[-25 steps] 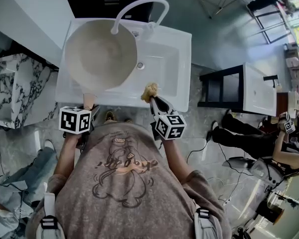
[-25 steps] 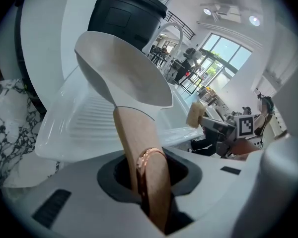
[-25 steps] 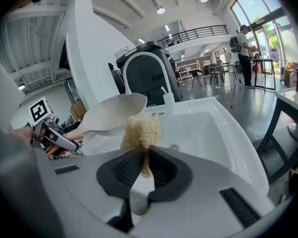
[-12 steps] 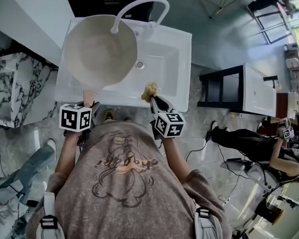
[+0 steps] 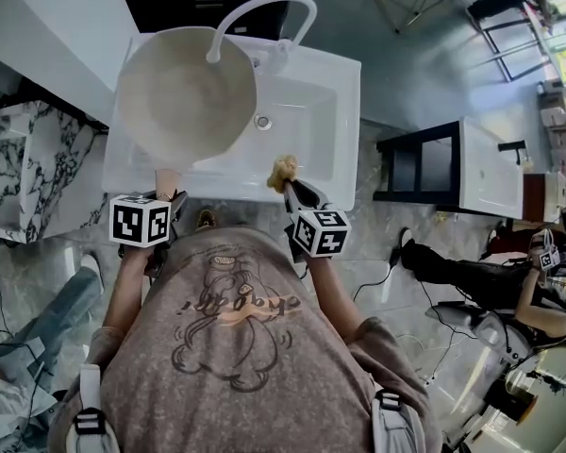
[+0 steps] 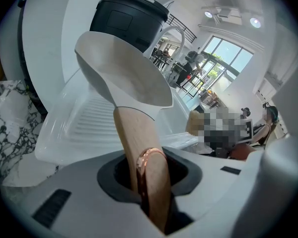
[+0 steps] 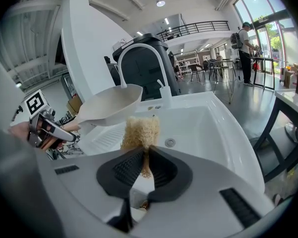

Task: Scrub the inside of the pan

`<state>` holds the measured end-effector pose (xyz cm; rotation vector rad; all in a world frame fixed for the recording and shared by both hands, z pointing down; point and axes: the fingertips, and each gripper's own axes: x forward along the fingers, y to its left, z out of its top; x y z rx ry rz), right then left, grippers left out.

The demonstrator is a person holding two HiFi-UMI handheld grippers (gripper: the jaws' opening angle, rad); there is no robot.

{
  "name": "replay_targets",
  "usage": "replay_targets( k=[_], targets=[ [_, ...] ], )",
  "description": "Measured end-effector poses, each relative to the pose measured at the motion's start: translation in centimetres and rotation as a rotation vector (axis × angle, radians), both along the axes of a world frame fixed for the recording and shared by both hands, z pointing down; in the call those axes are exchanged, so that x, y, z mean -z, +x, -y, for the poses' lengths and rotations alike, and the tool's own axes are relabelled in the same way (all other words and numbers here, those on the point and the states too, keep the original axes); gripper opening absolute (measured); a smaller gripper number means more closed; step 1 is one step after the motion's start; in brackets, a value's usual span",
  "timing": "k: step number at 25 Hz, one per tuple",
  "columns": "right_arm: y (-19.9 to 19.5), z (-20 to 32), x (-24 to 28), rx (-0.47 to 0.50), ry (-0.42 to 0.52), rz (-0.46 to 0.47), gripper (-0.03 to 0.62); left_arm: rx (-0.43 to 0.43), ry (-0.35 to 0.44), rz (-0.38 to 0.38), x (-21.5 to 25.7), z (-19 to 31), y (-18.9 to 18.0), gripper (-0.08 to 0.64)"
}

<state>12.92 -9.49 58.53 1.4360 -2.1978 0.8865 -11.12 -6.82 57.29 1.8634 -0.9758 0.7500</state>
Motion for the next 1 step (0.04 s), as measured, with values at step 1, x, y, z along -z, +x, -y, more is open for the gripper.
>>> replay_targets(
  k=[1],
  targets=[
    [0.02,0.05,0.01,0.003,-0.001,-0.002,0.046,0.002,-0.002,-0.002,0.05,0.02,0.02,0.107]
  ],
)
